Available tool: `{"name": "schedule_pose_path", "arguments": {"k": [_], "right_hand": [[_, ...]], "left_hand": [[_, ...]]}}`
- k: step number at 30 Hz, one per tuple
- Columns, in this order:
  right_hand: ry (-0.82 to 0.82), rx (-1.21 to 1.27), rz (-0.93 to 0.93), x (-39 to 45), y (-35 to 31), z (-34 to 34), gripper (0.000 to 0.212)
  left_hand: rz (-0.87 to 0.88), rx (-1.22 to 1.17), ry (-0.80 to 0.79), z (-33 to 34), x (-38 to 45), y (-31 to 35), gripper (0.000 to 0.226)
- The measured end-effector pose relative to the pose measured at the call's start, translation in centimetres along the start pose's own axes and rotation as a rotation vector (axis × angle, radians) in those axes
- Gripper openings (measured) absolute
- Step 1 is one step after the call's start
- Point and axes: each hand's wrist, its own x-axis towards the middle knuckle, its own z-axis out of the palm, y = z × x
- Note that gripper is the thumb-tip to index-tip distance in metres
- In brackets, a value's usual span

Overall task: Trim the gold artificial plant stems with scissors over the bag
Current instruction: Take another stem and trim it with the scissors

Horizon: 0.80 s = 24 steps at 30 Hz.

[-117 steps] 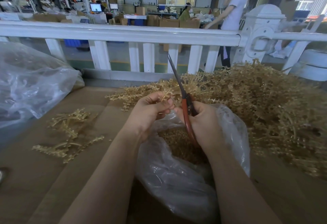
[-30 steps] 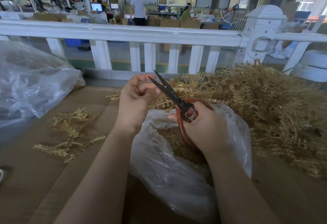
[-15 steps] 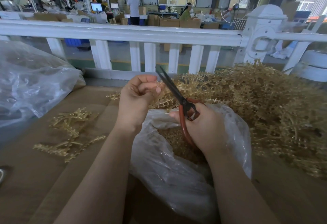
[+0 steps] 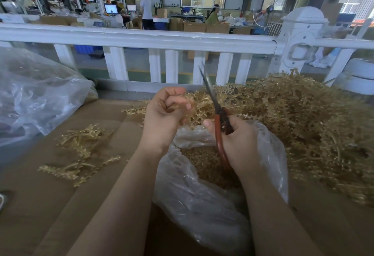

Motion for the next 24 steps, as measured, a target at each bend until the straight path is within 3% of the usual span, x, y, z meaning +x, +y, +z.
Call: {"name": "schedule_pose_path", "arguments": {"k": [3, 7, 12, 24], "right_hand": [[-0.072, -0.155, -0.009, -0.11, -0.04, -0.23, 0.059], [-0.109, -0.286, -0.078, -0.32, -0.04, -0.09, 0.05], [-0.084, -0.333, -0.132, -0.43, 0.02, 0.11, 0.043], [-0.024, -0.346, -0.141, -0.35, -0.02, 0.2, 0.052]], "left_hand": [[0.094, 0.086, 0.013, -0.28, 0.04, -0.14, 0.026], [0.147, 0.106, 0.03, -0.92, 0.11, -0.15, 0.025], [0.157, 0.149, 0.011, -0.85, 0.19, -0.24, 0.03], [0.119, 0.095, 0.02, -0.38, 0.14, -0.02, 0.035]]}}
